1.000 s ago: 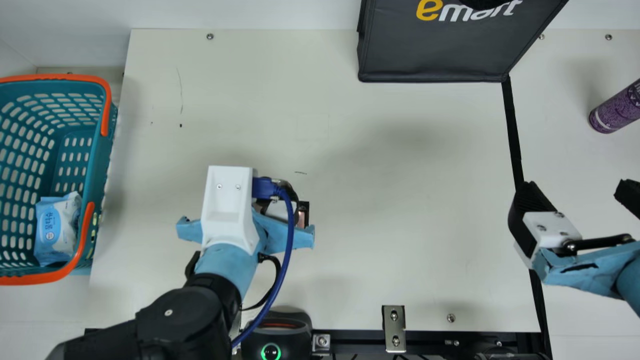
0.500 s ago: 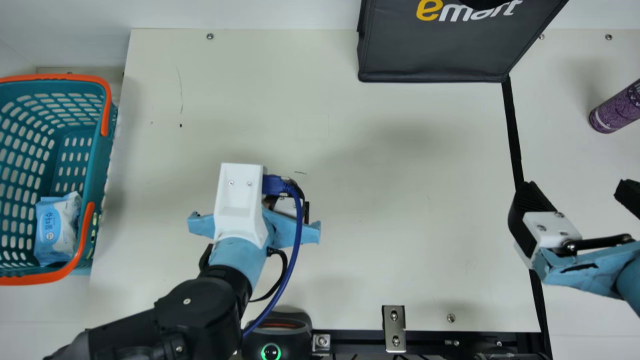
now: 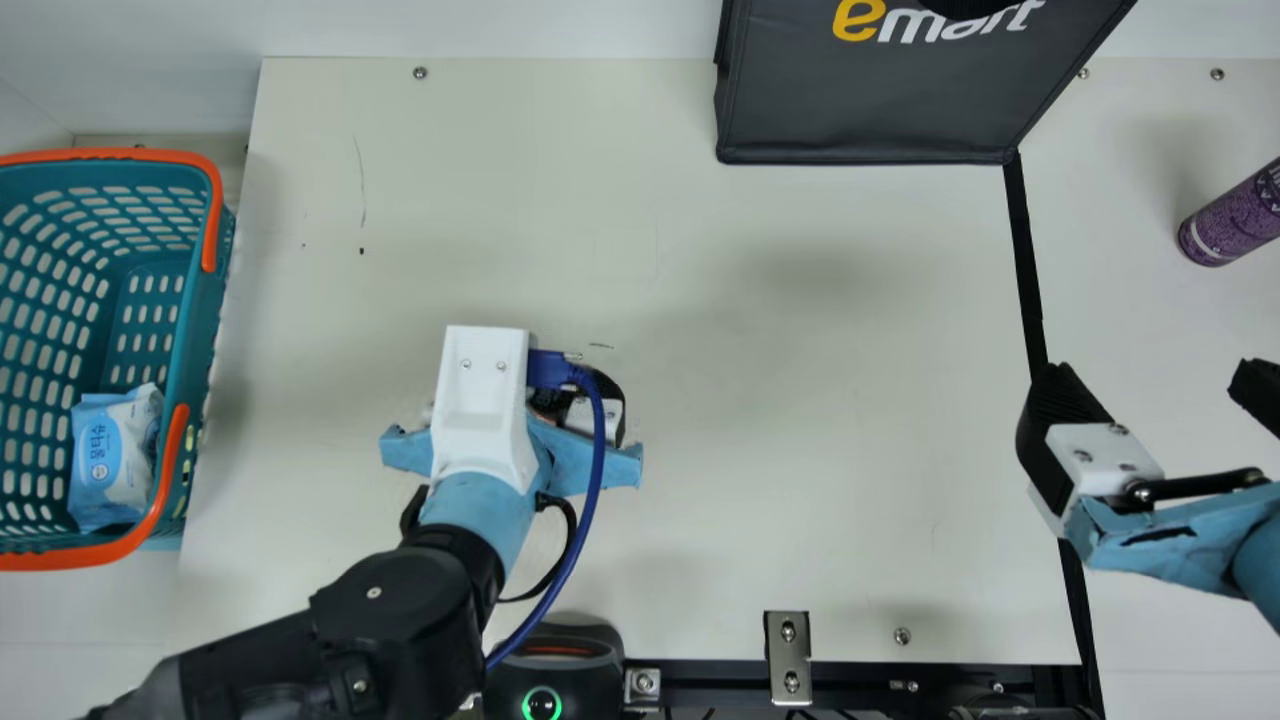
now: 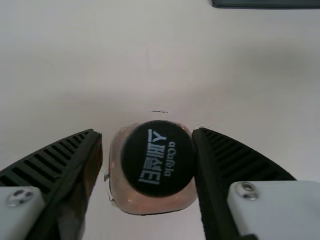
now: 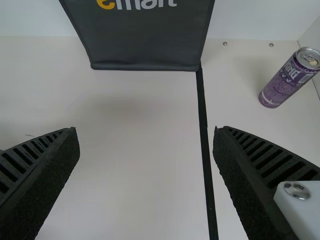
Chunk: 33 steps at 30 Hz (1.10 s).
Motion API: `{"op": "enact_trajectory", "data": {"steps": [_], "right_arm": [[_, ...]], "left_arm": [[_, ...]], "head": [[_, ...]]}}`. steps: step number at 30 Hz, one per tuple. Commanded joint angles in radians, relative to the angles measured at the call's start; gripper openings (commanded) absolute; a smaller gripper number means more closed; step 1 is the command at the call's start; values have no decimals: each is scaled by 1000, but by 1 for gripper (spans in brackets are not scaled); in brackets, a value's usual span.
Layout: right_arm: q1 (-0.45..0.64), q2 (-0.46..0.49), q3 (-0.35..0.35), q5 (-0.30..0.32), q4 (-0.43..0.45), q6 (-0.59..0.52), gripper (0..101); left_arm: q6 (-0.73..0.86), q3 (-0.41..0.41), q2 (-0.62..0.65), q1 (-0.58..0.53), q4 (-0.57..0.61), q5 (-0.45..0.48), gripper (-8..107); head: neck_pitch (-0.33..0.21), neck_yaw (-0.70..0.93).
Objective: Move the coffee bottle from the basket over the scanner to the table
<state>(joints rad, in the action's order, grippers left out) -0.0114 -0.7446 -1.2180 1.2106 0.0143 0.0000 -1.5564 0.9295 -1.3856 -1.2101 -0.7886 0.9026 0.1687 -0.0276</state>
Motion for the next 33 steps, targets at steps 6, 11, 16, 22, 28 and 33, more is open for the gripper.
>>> {"op": "enact_trajectory", "data": {"steps": [6, 11, 16, 22, 28, 33], "right_arm": [[0, 0, 0, 1, 0, 0, 95], [0, 0, 0, 1, 0, 0, 95], [0, 0, 0, 1, 0, 0, 95], [0, 0, 0, 1, 0, 0, 95], [0, 0, 0, 1, 0, 0, 95], [0, 0, 0, 1, 0, 0, 95]], "left_arm": [[58, -3, 57, 45, 73, -36, 85], [172, -7, 141, 113, 183, -85, 90], [338, -9, 230, 189, 320, -111, 90], [560, 3, 328, 272, 489, -79, 90], [770, 31, 398, 351, 639, 2, 90], [906, 52, 435, 419, 719, 84, 90]], "head": [[-30, 0], [-30, 0], [-30, 0], [-30, 0], [-30, 0], [-30, 0]]}}
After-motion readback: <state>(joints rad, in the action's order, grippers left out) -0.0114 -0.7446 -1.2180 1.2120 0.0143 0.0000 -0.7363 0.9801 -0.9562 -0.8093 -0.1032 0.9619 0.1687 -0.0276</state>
